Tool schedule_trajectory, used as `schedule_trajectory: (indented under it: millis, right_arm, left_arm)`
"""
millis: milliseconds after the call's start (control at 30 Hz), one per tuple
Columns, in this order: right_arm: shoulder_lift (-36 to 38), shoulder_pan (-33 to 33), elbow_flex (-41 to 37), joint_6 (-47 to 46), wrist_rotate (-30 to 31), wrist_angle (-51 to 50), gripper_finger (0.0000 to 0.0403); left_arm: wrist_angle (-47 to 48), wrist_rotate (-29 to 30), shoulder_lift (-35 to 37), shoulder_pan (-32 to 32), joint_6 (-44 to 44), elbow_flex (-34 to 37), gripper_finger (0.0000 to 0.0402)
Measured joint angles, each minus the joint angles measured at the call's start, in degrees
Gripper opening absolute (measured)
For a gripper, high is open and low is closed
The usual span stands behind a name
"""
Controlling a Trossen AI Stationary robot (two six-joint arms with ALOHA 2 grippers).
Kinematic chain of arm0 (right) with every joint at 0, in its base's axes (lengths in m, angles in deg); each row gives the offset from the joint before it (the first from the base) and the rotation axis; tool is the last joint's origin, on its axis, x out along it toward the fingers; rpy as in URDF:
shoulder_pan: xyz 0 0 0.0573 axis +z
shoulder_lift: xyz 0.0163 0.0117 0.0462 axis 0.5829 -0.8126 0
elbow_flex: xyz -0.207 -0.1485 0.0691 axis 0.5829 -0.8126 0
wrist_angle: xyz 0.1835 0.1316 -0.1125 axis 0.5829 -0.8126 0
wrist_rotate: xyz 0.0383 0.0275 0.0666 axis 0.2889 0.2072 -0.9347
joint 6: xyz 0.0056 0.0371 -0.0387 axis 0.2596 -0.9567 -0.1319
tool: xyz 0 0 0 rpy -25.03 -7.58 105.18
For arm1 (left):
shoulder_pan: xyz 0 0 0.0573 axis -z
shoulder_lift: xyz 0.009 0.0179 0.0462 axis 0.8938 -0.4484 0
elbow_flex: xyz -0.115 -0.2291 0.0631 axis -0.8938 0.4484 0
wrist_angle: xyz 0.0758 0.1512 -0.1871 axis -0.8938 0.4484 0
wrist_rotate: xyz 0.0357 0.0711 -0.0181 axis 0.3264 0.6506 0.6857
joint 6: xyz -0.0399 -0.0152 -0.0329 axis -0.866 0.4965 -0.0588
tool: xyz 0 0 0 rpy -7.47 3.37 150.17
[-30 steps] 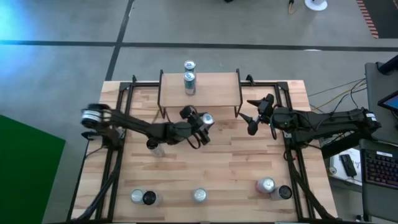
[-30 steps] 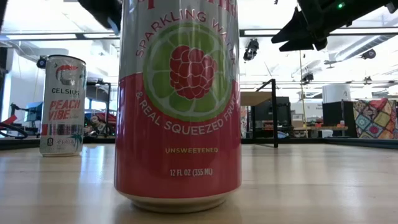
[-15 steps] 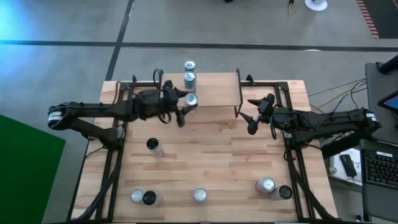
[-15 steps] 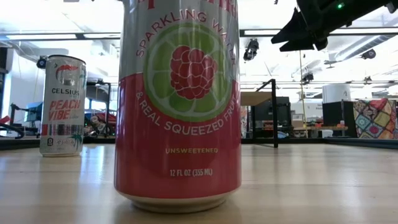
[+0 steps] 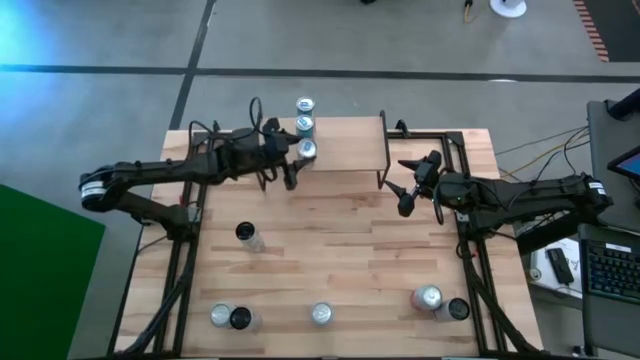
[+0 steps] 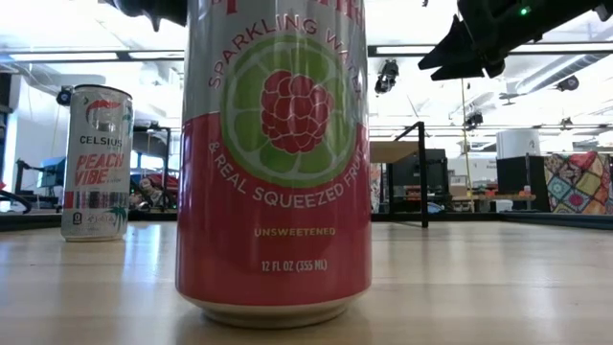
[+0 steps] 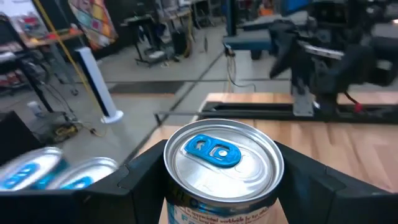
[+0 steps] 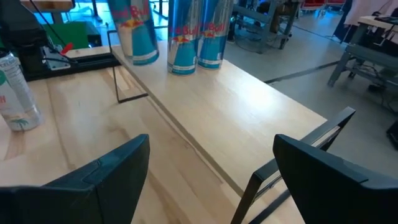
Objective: Place canned beverage on shelf
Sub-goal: Align the blue soda can with the other blue soda can on the shelf
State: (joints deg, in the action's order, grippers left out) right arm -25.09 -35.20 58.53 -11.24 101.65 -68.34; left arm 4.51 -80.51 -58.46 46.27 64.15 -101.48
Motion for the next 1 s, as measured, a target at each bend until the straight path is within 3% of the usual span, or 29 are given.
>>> schedule_trajectory:
  millis: [400, 1000]
  right_arm:
    - [0.0, 0.0, -0.1, 0.1, 1.3, 0.1, 0.0329]
    - [0.0, 0.0, -0.2, -0.1, 1.3, 0.1, 0.0329]
  left_arm:
    - [-0.9, -5.8, -0.4, -5.3, -1.0, 1.2, 0.0233]
    - [-8.6, -5.5, -1.3, -7.0, -2.7, 6.7, 0.0234]
